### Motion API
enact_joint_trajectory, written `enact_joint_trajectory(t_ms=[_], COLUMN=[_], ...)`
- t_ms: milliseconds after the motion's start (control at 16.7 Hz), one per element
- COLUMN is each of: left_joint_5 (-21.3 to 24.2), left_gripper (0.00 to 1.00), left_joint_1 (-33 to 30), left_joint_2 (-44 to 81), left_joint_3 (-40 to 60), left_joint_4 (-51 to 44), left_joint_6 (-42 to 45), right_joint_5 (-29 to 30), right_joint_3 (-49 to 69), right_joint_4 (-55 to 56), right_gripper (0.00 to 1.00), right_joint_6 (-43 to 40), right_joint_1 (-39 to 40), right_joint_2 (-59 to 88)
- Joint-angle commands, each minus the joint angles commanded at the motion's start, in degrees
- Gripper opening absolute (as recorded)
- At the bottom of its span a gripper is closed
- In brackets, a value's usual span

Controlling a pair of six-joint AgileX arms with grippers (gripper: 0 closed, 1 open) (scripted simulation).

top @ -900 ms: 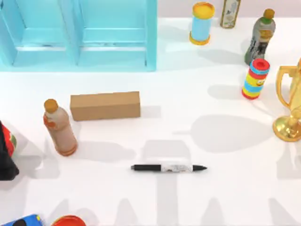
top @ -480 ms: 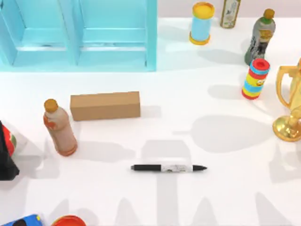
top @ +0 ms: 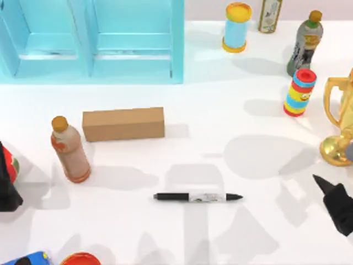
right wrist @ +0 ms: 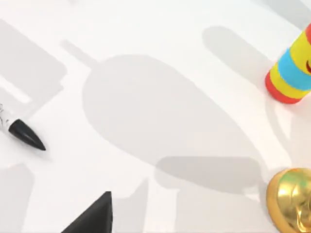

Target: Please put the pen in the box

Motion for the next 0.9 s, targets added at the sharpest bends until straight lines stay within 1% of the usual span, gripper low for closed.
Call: enact_joint_trajectory(t_ms=[240,480,720,900], left_joint_5=[0.0,0.0,0.0,0.0], left_gripper=[1.00,1.00,1.00,1.00], left_joint_1=[0.0,0.0,0.0,0.0], left_joint_2=[0.0,0.0,0.0,0.0], left_joint_3=[0.0,0.0,0.0,0.0], left_joint_4=[0.0,0.0,0.0,0.0], left_joint_6=[0.0,0.0,0.0,0.0], right_joint_5=[0.9,3.0,5.9,8.2], right_joint_3=[13.5,27.3,39.5,47.1], right_joint_4=[-9.2,-17.9,-25.1,-29.1], right_gripper=[1.00,1.00,1.00,1.00], right_joint_6=[-7.0,-12.7,-16.4,-18.1], right_joint_1=[9.4,17.7,23.9,27.2], right_joint_2=[19.8,38.2,52.8,60.7])
